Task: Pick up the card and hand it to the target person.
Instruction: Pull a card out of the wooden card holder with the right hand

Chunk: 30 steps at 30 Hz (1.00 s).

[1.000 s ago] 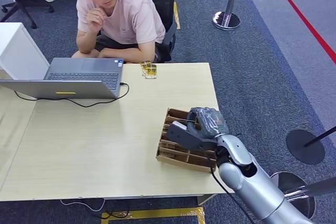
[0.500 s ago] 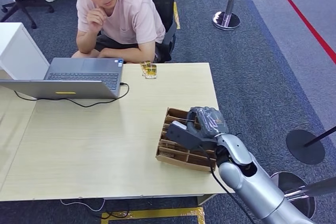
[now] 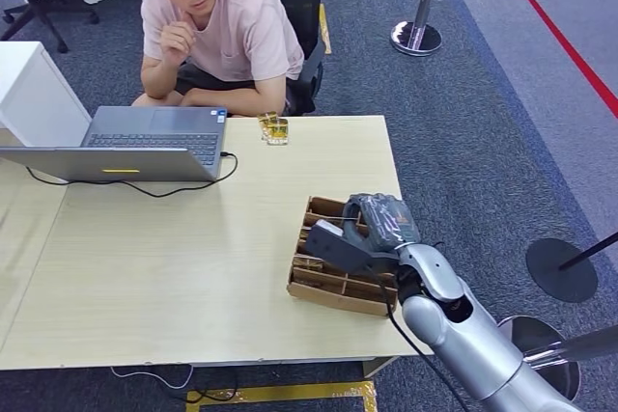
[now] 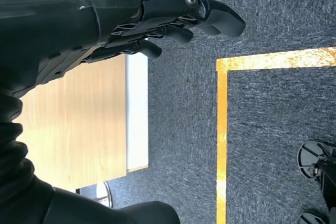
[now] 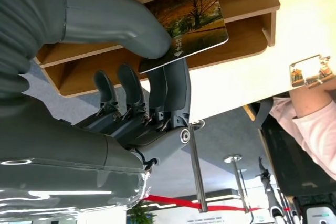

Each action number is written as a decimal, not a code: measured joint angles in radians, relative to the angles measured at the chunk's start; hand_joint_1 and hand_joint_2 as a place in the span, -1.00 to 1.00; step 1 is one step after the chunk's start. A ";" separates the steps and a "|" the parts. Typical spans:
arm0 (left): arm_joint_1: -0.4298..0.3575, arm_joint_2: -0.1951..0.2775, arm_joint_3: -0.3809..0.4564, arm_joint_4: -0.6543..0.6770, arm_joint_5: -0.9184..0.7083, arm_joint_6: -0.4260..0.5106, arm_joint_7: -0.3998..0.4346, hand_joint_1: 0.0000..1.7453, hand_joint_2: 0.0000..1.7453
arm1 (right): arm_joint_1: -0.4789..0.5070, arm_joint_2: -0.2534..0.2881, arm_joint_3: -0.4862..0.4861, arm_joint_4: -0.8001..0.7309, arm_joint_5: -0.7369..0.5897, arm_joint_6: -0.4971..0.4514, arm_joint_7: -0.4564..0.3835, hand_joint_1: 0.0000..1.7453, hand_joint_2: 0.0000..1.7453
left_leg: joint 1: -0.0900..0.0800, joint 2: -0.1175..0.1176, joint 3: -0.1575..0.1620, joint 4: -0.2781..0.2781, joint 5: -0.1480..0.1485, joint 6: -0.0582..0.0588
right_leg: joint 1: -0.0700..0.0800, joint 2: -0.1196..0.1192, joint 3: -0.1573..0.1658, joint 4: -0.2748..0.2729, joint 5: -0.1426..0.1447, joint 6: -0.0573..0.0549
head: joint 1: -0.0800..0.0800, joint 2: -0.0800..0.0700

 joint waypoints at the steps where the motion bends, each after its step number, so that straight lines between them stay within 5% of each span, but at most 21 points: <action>1: 0.000 0.000 0.000 0.000 0.000 0.000 0.000 -1.00 1.00 | -0.001 0.000 0.000 0.001 0.000 0.004 0.000 0.54 1.00 | 0.000 0.000 0.000 0.000 0.000 0.000 | 0.000 0.000 0.000 0.000 0.000 0.000 | 0.000 0.000; 30: 0.000 0.000 0.000 0.000 -0.006 -0.016 -0.018 -1.00 1.00 | -0.005 0.014 0.007 0.050 0.013 -0.031 -0.029 0.54 1.00 | 0.000 0.000 0.000 0.000 0.000 0.000 | 0.000 0.000 0.000 0.000 0.000 0.000 | 0.000 0.000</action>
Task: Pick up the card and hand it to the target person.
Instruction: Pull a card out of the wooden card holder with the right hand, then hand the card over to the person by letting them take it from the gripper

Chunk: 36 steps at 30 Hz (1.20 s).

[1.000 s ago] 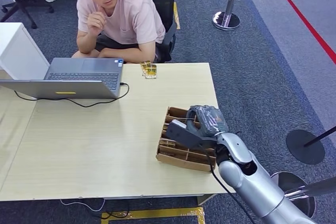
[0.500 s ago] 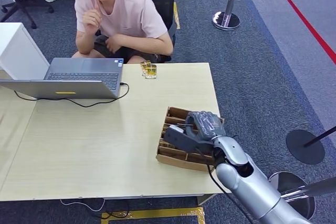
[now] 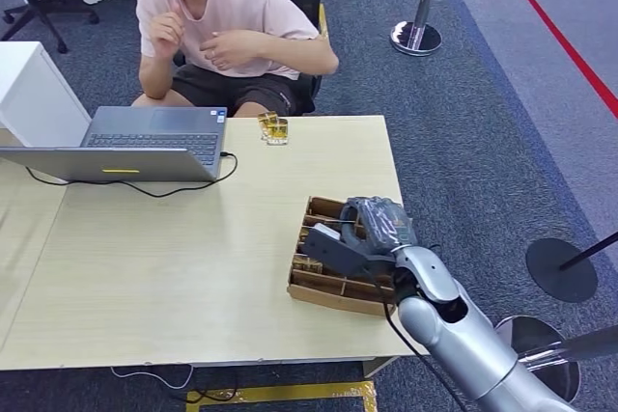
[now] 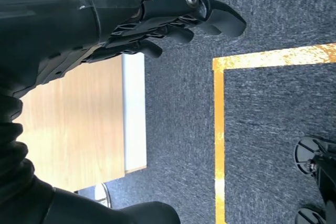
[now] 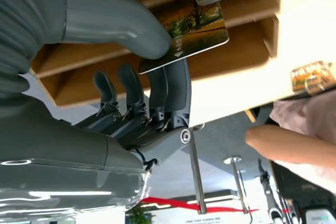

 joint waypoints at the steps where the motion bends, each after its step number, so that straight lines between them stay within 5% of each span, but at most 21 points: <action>1: 0.000 0.000 0.000 0.000 0.000 -0.001 0.000 -1.00 1.00 | -0.006 0.001 -0.001 -0.003 -0.002 -0.001 -0.005 0.54 1.00 | 0.000 0.000 0.000 0.000 0.000 0.000 | 0.000 0.000 0.000 0.000 0.000 0.000 | 0.000 0.000; 11: 0.000 -0.001 0.000 0.000 0.005 -0.002 0.001 -1.00 1.00 | -0.071 0.029 -0.008 -0.010 -0.020 -0.028 -0.055 0.54 1.00 | 0.000 0.000 0.000 0.000 0.000 0.000 | 0.000 0.000 0.000 0.000 0.000 0.000 | 0.000 0.000; 20: -0.001 -0.001 0.000 0.000 0.000 -0.002 -0.003 -1.00 1.00 | -0.127 0.082 -0.028 0.027 -0.009 -0.187 -0.200 0.54 1.00 | 0.000 0.000 0.000 0.000 0.000 0.000 | 0.000 0.000 0.000 0.000 0.000 0.000 | 0.000 0.000; 31: -0.002 -0.001 -0.001 0.000 -0.044 -0.008 -0.006 -1.00 1.00 | -0.240 0.184 -0.060 0.350 0.106 -0.438 -0.300 0.54 1.00 | 0.000 0.000 0.000 0.000 0.001 -0.001 | 0.000 0.000 0.000 0.000 0.000 0.000 | 0.000 0.000; 36: -0.003 -0.001 -0.003 0.000 -0.050 -0.013 -0.005 -1.00 1.00 | -0.299 0.235 -0.073 0.542 0.141 -0.483 -0.315 0.54 1.00 | 0.000 0.000 0.000 0.000 0.001 -0.001 | 0.000 0.000 0.000 0.001 0.000 0.000 | 0.000 0.000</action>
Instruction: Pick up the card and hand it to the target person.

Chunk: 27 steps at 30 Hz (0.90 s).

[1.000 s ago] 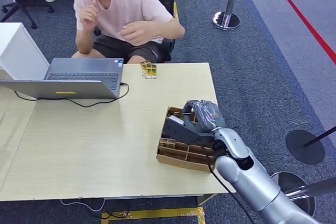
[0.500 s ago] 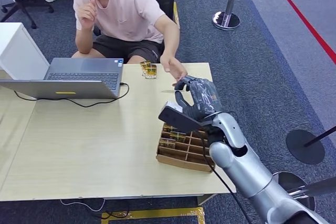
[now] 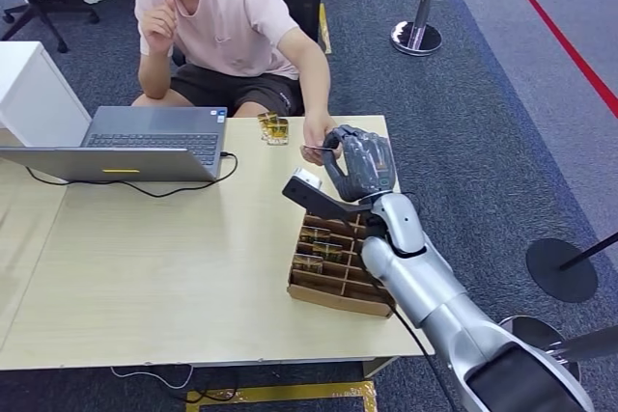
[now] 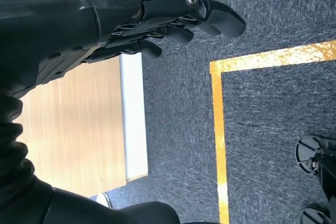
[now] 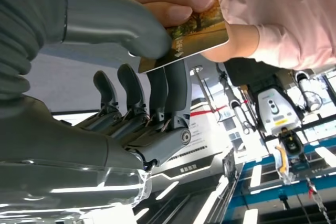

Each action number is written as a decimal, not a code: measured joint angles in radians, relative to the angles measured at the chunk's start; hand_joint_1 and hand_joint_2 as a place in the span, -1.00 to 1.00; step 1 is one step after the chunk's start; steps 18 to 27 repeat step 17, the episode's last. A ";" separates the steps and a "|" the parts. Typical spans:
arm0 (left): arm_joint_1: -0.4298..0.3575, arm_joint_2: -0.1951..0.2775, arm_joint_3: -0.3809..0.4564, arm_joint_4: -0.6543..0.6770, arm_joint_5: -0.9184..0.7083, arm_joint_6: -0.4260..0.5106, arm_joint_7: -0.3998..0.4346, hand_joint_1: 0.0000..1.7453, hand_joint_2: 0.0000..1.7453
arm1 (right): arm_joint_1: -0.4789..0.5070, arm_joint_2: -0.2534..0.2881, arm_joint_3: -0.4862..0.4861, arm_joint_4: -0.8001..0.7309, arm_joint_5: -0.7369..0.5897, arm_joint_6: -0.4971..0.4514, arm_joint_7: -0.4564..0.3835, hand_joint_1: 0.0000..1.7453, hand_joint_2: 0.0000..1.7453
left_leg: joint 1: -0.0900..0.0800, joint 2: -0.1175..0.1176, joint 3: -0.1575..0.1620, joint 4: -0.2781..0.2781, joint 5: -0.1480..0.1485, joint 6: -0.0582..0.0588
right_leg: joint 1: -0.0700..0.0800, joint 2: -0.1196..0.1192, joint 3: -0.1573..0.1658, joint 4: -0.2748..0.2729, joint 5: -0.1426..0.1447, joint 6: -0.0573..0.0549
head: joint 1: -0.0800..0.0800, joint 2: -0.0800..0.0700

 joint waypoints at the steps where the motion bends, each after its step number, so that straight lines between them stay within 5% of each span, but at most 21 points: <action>1: 0.000 0.000 0.000 0.000 -0.001 -0.001 0.000 -1.00 1.00 | -0.011 0.009 -0.002 0.029 0.004 0.000 0.001 0.54 1.00 | 0.000 0.000 0.000 0.000 0.000 0.000 | 0.000 0.000 0.000 0.000 0.000 0.000 | 0.000 0.000; 5: -0.003 0.000 0.000 0.000 -0.009 -0.004 0.000 -1.00 1.00 | -0.060 0.047 -0.008 0.155 0.015 0.001 0.006 -1.00 1.00 | 0.000 0.000 0.000 0.000 0.000 0.000 | 0.000 0.001 0.000 0.000 0.000 0.000 | 0.000 0.000; 8: -0.004 0.001 -0.001 0.000 -0.016 -0.002 -0.001 -1.00 1.00 | -0.084 0.066 -0.021 0.228 0.016 -0.003 -0.004 -1.00 1.00 | 0.000 0.000 0.000 0.000 0.000 0.000 | 0.000 0.001 0.000 0.000 0.000 0.000 | 0.000 0.000; 12: -0.004 0.001 -0.001 0.000 -0.015 0.007 -0.001 -1.00 -1.00 | -0.097 0.080 -0.034 0.286 0.016 0.002 -0.005 -1.00 1.00 | 0.000 0.000 0.000 0.000 0.000 0.000 | 0.000 0.001 0.000 0.000 0.000 0.000 | 0.000 0.000; 27: -0.005 0.002 -0.001 0.000 -0.010 0.008 0.007 -1.00 -1.00 | -0.108 0.087 -0.052 0.312 0.015 0.012 -0.001 -1.00 1.00 | 0.000 0.000 0.000 0.000 0.000 0.000 | 0.000 0.001 0.000 0.000 0.000 0.000 | 0.000 0.000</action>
